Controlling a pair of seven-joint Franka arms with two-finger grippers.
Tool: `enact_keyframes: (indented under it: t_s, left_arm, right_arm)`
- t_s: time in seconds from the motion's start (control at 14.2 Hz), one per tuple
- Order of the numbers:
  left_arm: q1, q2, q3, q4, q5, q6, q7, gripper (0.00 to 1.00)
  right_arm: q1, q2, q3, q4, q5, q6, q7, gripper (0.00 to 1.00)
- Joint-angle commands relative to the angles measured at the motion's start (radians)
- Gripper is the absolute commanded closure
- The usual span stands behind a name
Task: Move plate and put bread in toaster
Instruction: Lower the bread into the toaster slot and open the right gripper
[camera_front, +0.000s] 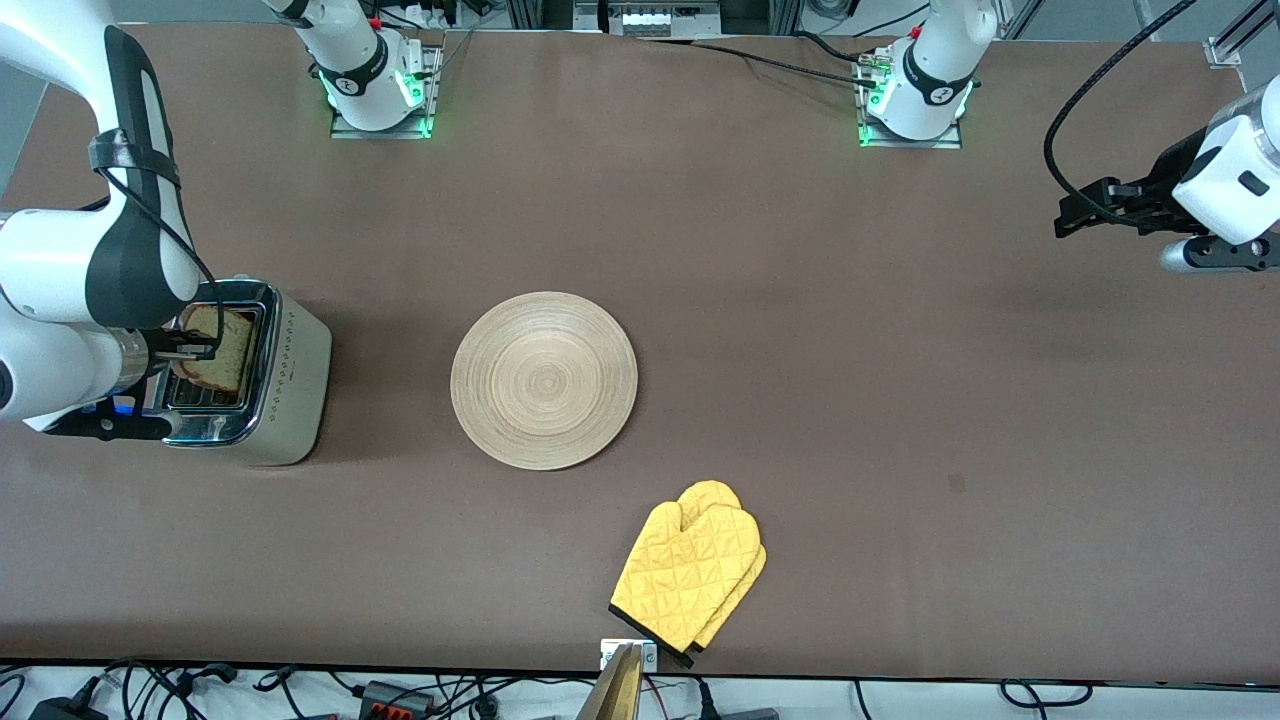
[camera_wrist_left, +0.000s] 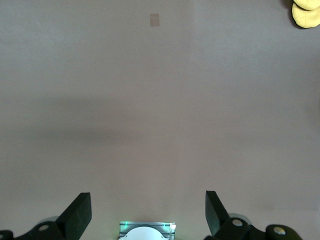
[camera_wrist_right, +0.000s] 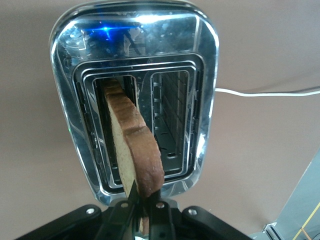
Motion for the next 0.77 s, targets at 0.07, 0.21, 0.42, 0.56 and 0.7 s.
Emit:
enact_keyframes:
  t_s: [0.07, 0.21, 0.42, 0.56, 0.7]
  left_arm:
    - [0.008, 0.015, -0.003, 0.026, -0.004, -0.022, -0.009, 0.00]
    - [0.008, 0.015, -0.003, 0.026, -0.004, -0.022, -0.011, 0.00]
    - [0.008, 0.015, -0.003, 0.026, -0.004, -0.022, -0.013, 0.00]
    - [0.008, 0.013, -0.004, 0.026, -0.004, -0.028, -0.014, 0.00]
    - [0.008, 0.013, -0.004, 0.027, -0.004, -0.043, -0.025, 0.00]
  right_arm:
    - [0.003, -0.010, 0.006, 0.004, 0.027, 0.002, -0.002, 0.00]
    - [0.003, -0.041, 0.008, 0.025, 0.027, 0.002, -0.008, 0.00]
    - [0.000, -0.085, 0.005, 0.065, 0.074, 0.006, -0.015, 0.00]
    - [-0.009, -0.096, 0.002, 0.114, 0.112, 0.002, -0.026, 0.00]
    - [-0.009, -0.104, -0.004, 0.160, 0.132, -0.011, -0.032, 0.00]
